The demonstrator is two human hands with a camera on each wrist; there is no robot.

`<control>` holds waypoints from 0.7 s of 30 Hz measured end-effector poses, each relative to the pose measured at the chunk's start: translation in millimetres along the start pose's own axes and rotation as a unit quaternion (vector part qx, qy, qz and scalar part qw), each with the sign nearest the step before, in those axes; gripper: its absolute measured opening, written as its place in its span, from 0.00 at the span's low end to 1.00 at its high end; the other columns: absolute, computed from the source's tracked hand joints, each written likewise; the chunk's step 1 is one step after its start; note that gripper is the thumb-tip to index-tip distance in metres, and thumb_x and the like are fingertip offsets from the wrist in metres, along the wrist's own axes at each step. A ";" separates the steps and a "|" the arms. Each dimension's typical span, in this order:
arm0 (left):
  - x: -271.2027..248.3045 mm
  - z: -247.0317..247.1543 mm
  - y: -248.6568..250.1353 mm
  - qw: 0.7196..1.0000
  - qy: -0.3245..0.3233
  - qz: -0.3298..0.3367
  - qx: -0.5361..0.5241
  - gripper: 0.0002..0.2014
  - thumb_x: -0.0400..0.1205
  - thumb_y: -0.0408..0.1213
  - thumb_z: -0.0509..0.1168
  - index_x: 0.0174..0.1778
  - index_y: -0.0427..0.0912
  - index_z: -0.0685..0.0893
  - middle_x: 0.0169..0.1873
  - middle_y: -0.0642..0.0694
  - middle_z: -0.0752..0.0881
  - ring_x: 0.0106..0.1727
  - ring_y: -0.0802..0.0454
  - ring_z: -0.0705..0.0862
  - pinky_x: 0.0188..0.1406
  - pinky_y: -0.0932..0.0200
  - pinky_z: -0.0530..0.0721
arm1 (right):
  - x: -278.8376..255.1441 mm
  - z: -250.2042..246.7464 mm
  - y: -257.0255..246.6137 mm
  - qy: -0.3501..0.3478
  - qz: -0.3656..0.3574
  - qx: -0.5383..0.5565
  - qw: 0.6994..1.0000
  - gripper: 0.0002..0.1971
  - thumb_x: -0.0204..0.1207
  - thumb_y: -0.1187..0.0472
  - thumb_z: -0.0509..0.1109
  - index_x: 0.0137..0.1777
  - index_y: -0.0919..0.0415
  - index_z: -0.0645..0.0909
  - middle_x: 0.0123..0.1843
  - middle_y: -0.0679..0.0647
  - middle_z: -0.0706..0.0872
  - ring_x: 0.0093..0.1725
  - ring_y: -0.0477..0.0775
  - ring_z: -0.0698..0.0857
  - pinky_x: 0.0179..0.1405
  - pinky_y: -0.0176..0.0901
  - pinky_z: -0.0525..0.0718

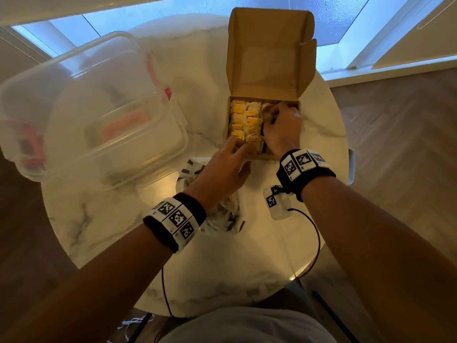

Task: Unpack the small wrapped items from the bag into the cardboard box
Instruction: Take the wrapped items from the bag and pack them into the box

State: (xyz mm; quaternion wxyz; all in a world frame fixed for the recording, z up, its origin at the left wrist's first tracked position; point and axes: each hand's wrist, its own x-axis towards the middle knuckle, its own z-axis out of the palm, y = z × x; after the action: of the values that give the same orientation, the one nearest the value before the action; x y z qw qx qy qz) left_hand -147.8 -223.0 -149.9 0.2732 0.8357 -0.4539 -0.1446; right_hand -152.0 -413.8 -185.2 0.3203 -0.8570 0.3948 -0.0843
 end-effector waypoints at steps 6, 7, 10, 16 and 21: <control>0.8 0.1 0.0 1.000 0.001 -0.001 0.001 0.18 0.81 0.35 0.70 0.67 0.37 0.81 0.61 0.40 0.77 0.46 0.57 0.75 0.49 0.64 0.80 | -0.5 0.1 -5.1 -0.024 -0.007 -0.013 1.000 0.08 0.77 0.67 0.67 0.54 0.61 0.81 0.56 0.62 0.85 0.54 0.62 0.84 0.52 0.49 0.83; 1.0 0.3 0.0 1.000 0.002 -0.002 0.001 0.18 0.82 0.35 0.70 0.67 0.37 0.81 0.61 0.40 0.77 0.46 0.57 0.75 0.48 0.65 0.80 | -0.5 -1.0 -6.2 -0.025 -0.006 -0.012 1.000 0.08 0.77 0.68 0.66 0.54 0.61 0.81 0.55 0.62 0.86 0.54 0.62 0.84 0.51 0.48 0.82; 1.6 0.5 0.0 1.000 0.002 -0.003 -0.007 0.17 0.82 0.34 0.70 0.66 0.38 0.82 0.61 0.40 0.77 0.44 0.56 0.76 0.45 0.64 0.81 | -1.0 -6.9 -7.2 -0.016 -0.012 0.006 1.000 0.07 0.77 0.68 0.66 0.52 0.61 0.82 0.52 0.59 0.87 0.51 0.57 0.84 0.45 0.39 0.76; -1.0 -10.5 6.9 0.998 0.034 0.018 -0.043 0.13 0.83 0.36 0.66 0.63 0.39 0.82 0.59 0.43 0.78 0.46 0.53 0.82 0.45 0.57 0.87 | -17.3 -27.8 -21.6 0.005 -0.032 0.094 0.995 0.02 0.75 0.63 0.72 0.46 0.56 0.83 0.45 0.51 0.87 0.45 0.49 0.85 0.45 0.38 0.84; -17.6 -34.0 2.1 0.994 0.077 0.019 -0.068 0.10 0.84 0.34 0.66 0.61 0.41 0.82 0.57 0.47 0.78 0.46 0.57 0.80 0.47 0.67 0.81 | -51.1 -44.5 -40.1 -0.054 -0.166 0.122 0.977 0.04 0.76 0.66 0.72 0.43 0.56 0.82 0.41 0.48 0.86 0.39 0.46 0.84 0.37 0.33 0.82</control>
State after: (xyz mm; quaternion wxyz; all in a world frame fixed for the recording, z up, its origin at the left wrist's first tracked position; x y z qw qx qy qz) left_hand -142.2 -198.1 -121.2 0.3668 0.8147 -0.4366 -0.1051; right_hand -179.1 -378.5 -120.2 0.4250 -0.8683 0.2156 -0.1377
